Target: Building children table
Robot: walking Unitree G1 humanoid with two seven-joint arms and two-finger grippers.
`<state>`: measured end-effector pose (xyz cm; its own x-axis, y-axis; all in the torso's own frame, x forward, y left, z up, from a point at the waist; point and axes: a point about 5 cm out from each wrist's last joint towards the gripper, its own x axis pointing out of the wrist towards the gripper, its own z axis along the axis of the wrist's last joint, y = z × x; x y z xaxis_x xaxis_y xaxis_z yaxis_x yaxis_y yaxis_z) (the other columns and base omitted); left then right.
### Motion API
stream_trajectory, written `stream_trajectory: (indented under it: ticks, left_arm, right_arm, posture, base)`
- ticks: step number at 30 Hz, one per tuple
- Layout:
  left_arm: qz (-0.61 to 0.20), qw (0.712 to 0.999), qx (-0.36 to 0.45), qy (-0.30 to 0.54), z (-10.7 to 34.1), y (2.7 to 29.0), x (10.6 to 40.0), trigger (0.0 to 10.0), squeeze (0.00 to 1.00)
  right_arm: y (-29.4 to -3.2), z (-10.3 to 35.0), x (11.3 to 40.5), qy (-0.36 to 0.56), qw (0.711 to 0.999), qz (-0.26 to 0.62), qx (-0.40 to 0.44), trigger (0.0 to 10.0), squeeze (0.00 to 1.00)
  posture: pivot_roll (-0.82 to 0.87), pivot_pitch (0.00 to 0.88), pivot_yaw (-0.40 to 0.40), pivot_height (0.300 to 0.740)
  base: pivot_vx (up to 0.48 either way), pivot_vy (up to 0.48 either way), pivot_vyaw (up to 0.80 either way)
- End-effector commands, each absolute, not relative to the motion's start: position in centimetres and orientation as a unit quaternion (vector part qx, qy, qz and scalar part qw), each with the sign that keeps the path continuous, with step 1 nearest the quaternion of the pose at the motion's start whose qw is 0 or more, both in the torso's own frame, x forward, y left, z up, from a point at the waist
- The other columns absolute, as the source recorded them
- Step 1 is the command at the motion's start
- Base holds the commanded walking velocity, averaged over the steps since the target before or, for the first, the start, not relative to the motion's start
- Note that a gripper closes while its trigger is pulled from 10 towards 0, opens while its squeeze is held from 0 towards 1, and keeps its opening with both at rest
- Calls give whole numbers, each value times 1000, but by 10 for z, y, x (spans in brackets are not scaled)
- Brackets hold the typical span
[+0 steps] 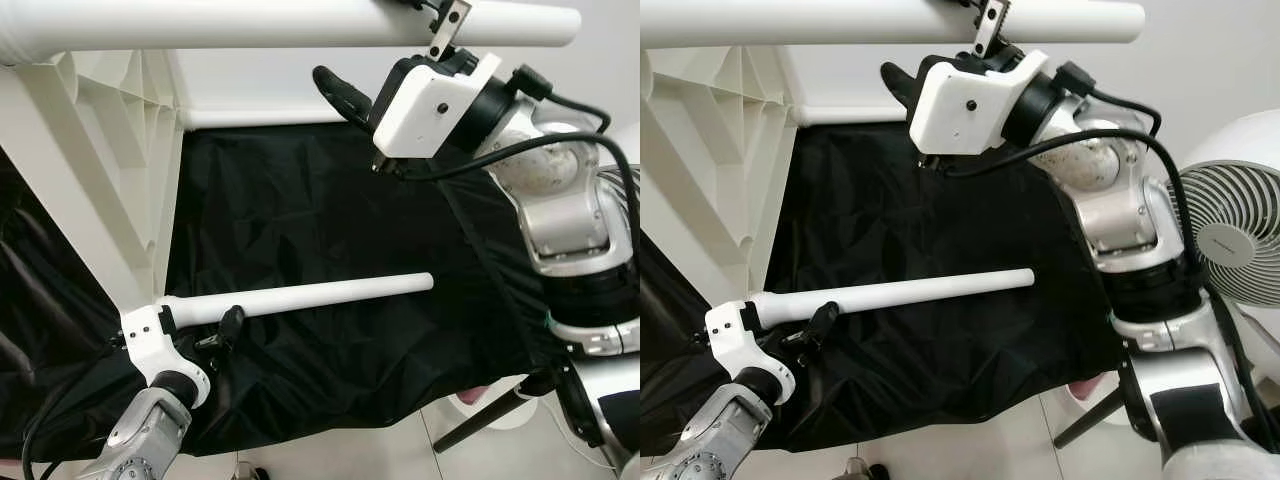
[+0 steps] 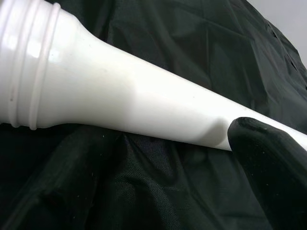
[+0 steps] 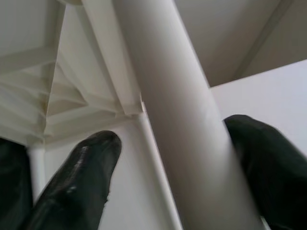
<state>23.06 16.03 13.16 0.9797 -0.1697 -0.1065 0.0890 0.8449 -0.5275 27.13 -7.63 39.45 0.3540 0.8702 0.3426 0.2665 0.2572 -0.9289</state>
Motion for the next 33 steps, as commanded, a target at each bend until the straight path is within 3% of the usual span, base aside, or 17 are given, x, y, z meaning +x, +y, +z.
stream_trajectory:
  ticks: [1,15,22,33]
  left_arm:
    - [-81,957,-274,52,140,155,233,10000,0]
    - [-17,945,-325,25,147,170,250,10000,0]
    - [36,932,-360,20,143,184,259,10000,0]
    - [87,910,-406,-11,155,203,280,10000,0]
  right_arm:
    - [-70,392,271,-505,595,277,-560,0,0]
    - [-69,385,276,-492,607,287,-554,0,0]
    - [-98,384,285,-477,640,263,-542,0,0]
    - [-116,398,281,-474,679,206,-521,0,0]
  posture:
    - [38,148,18,740]
    - [27,139,29,740]
    - [19,132,36,740]
    - [2,117,55,740]
  base:
    - [0,0,0]
    - [0,0,0]
    - [0,0,0]
    - [0,0,0]
